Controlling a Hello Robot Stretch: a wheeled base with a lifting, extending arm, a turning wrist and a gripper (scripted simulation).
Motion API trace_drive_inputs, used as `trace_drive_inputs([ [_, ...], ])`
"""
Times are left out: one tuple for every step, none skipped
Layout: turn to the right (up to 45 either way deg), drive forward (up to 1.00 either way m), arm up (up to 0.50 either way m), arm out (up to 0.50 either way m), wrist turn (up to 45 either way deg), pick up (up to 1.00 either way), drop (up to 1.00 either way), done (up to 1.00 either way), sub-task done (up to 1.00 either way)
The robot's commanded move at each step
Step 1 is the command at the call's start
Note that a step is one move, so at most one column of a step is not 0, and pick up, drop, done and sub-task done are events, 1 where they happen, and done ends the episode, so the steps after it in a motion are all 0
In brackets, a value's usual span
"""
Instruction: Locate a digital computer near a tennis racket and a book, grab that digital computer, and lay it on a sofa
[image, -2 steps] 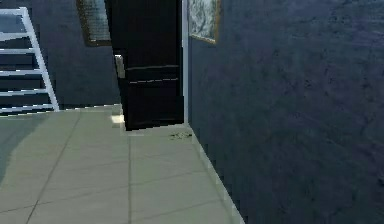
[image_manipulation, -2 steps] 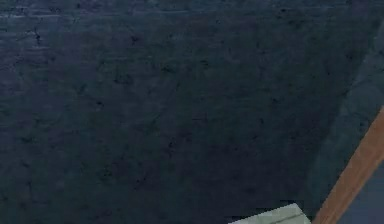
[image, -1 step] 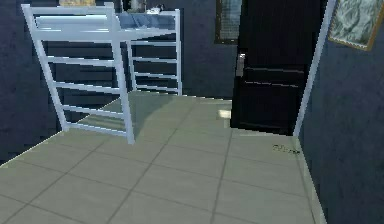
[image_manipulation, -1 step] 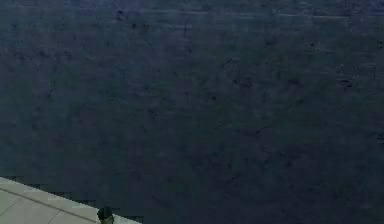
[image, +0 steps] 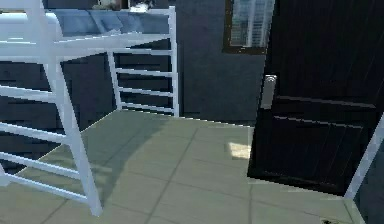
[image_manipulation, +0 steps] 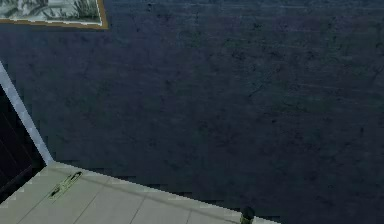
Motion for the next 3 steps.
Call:
trace_drive_inputs([
  [-3.0,0.0,0.0,0.0,0.0,0.0,0.0,0.0,0.0],
  [0.0,1.0,0.0,0.0,0.0,0.0,0.0,0.0,0.0],
  [0.0,0.4,0.0,0.0,0.0,0.0,0.0,0.0,0.0],
])
